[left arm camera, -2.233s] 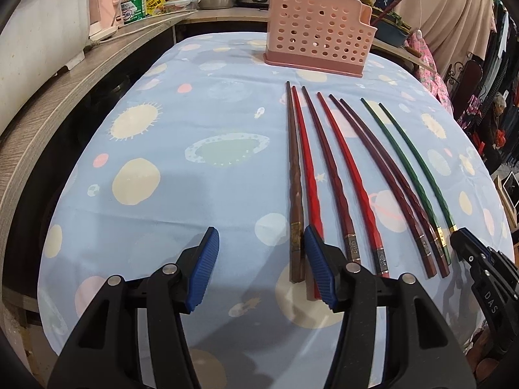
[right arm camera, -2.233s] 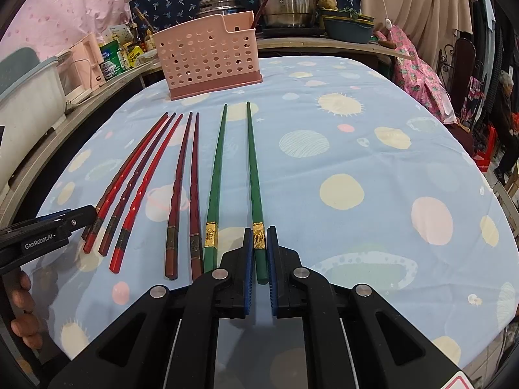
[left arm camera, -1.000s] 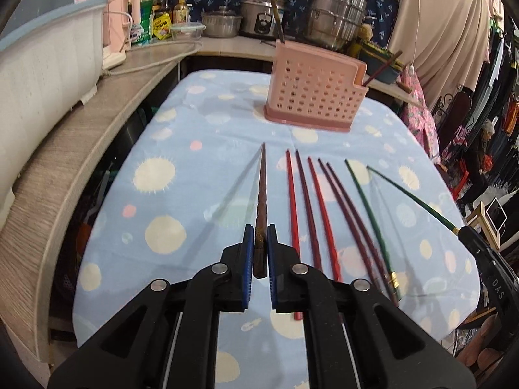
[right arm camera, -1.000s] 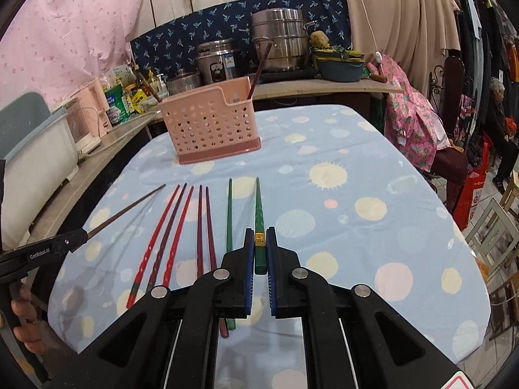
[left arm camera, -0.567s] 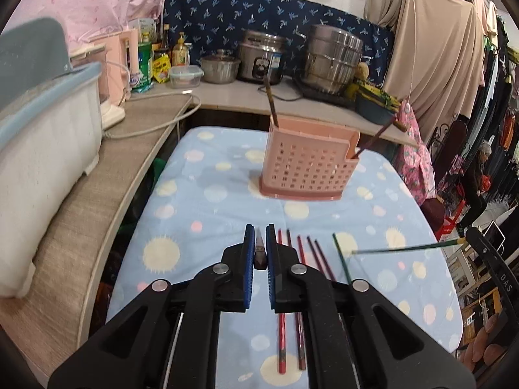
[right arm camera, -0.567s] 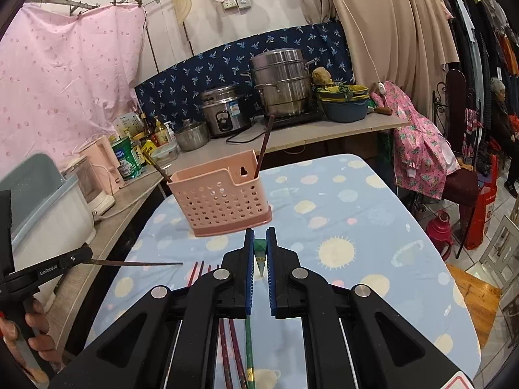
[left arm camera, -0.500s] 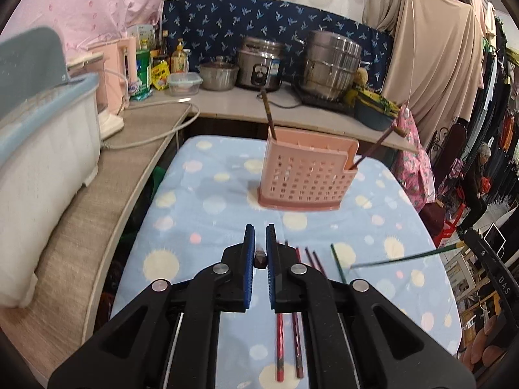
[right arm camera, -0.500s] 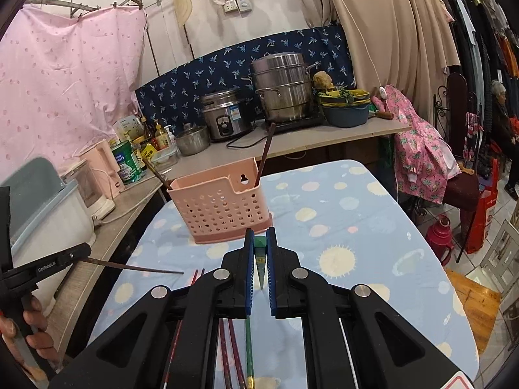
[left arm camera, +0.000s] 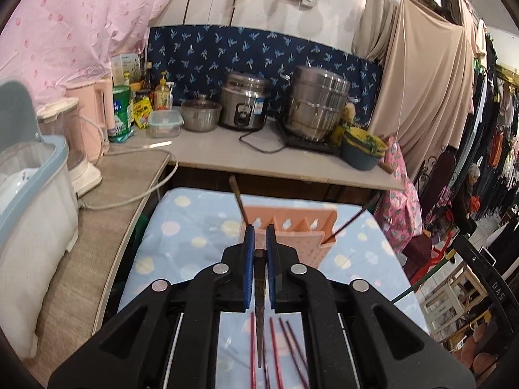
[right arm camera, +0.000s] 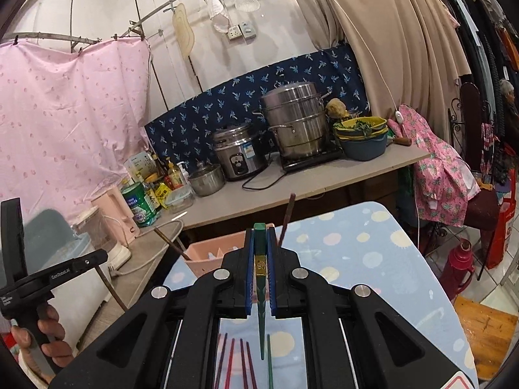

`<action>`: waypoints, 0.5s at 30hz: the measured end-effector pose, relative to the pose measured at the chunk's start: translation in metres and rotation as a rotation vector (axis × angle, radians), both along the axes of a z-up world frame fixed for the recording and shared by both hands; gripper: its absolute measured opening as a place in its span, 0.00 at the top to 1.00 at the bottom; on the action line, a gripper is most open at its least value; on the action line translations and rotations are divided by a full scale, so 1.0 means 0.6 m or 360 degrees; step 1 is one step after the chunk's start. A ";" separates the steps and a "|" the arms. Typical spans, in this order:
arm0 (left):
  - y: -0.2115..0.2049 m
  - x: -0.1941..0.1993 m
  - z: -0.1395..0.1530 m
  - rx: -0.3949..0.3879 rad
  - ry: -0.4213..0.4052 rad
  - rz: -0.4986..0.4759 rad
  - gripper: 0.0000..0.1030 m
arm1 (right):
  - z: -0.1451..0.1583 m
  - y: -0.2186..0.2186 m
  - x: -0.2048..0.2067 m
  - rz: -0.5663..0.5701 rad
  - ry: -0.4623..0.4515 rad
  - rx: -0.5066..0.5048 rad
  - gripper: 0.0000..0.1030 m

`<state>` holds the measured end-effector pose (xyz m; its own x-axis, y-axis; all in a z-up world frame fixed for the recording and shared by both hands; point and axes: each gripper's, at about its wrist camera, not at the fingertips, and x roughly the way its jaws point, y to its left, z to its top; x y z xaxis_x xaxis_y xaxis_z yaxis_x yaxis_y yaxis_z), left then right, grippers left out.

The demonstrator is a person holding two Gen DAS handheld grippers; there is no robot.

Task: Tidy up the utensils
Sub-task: 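Carry both chopsticks over the pink basket and open both tools to drop them in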

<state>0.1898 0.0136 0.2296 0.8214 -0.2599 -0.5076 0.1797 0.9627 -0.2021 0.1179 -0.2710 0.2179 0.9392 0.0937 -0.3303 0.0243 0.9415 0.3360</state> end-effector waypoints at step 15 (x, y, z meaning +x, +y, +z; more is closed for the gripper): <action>-0.023 0.108 0.146 -0.0125 -0.0406 0.0116 0.94 | 0.103 0.018 0.161 0.0024 -0.0253 0.0057 0.93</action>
<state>0.2543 0.0000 0.3174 0.9381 -0.2260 -0.2623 0.1655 0.9581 -0.2337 0.2146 -0.2599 0.2797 0.9777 0.1175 -0.1738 -0.0462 0.9287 0.3680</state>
